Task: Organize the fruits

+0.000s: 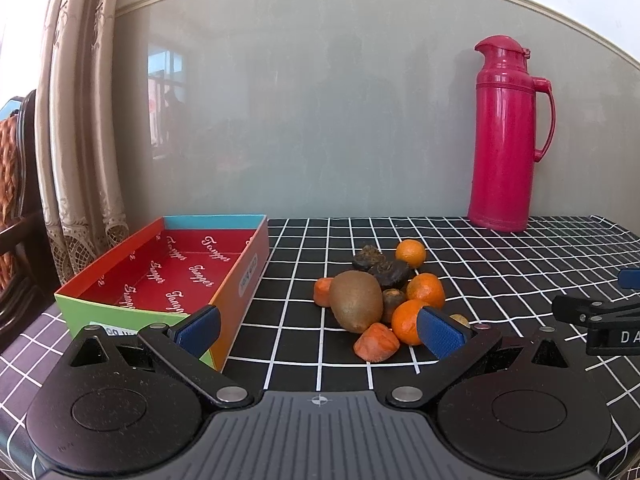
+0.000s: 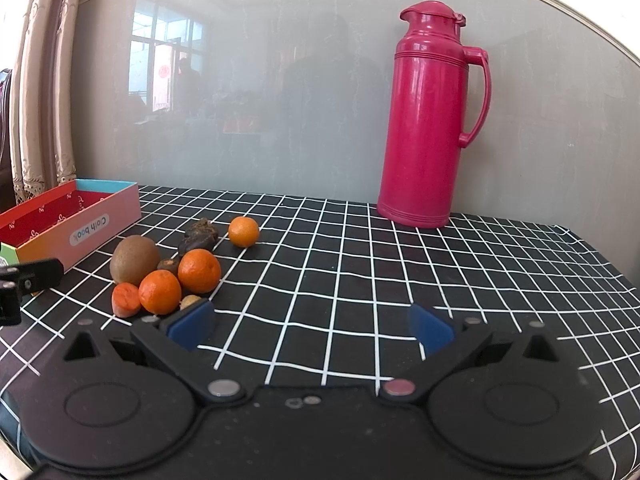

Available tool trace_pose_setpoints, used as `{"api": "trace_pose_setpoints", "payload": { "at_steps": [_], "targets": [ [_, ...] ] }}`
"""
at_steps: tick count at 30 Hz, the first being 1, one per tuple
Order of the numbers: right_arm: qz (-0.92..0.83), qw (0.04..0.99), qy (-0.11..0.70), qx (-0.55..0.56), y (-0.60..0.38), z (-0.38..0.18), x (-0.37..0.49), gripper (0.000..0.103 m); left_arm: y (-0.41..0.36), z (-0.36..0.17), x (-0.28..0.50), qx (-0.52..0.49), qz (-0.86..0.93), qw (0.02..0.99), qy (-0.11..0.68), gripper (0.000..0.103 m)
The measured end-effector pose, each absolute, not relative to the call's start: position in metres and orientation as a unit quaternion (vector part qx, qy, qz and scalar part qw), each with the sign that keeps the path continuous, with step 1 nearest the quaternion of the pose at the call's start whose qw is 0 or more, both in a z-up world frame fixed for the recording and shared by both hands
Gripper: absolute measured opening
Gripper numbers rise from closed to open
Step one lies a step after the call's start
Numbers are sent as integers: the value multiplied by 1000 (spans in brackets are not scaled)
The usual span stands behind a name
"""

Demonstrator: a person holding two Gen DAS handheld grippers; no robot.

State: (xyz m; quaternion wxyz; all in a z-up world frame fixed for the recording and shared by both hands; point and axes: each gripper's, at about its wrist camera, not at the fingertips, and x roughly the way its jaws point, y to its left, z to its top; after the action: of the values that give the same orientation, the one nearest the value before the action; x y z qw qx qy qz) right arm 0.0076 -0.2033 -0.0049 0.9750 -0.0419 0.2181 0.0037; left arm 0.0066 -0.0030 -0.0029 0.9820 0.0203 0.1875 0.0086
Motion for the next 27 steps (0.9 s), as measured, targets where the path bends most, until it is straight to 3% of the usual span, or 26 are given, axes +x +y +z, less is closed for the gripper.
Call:
{"api": "trace_pose_setpoints", "payload": {
  "at_steps": [24,26,27],
  "targets": [
    [-39,974,221,-14,-227,-4,11,103,-40,-38,65,54,-36,957,283,103],
    [-42,974,223,-14,-227,-5,12,103,-43,-40,73,57,-40,956,286,94],
    [-45,974,223,-15,-228,-6,13,103,-44,-41,77,58,-38,955,288,73]
  ]
}}
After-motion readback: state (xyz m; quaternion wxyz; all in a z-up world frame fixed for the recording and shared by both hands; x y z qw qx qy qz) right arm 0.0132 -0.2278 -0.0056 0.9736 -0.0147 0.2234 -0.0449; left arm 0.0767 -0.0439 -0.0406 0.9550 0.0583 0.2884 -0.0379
